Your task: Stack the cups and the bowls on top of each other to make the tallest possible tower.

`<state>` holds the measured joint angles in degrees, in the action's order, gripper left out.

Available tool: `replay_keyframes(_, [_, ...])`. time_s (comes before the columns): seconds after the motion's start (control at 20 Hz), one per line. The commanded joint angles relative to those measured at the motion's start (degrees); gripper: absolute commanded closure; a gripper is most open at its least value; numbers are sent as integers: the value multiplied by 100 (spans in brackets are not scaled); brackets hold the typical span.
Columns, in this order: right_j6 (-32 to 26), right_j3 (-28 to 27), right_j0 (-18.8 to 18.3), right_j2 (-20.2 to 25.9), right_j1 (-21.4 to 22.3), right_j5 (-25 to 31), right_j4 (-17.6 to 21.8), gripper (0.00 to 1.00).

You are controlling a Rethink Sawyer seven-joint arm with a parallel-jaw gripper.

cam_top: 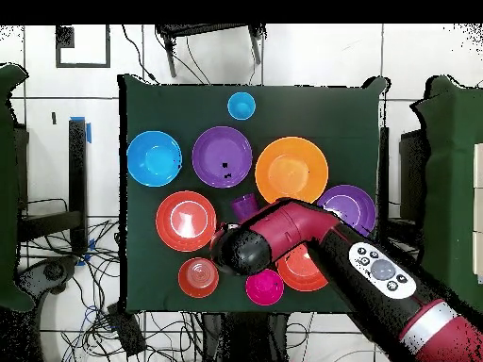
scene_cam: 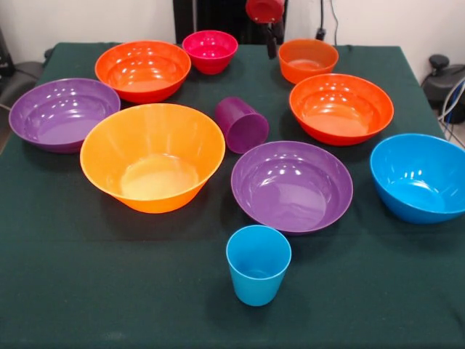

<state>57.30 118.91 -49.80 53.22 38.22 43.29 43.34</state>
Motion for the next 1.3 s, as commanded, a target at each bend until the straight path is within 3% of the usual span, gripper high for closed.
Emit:
replay_keyframes(0.05, [1034, 191, 150, -437, 347, -843, 262, 0])
replay_keyframes(0.4, [922, 377, 163, -590, 445, -1081, 319, 0])
replay_keyframes(1.3, [62, 584, -387, -594, 493, -1044, 497, 0])
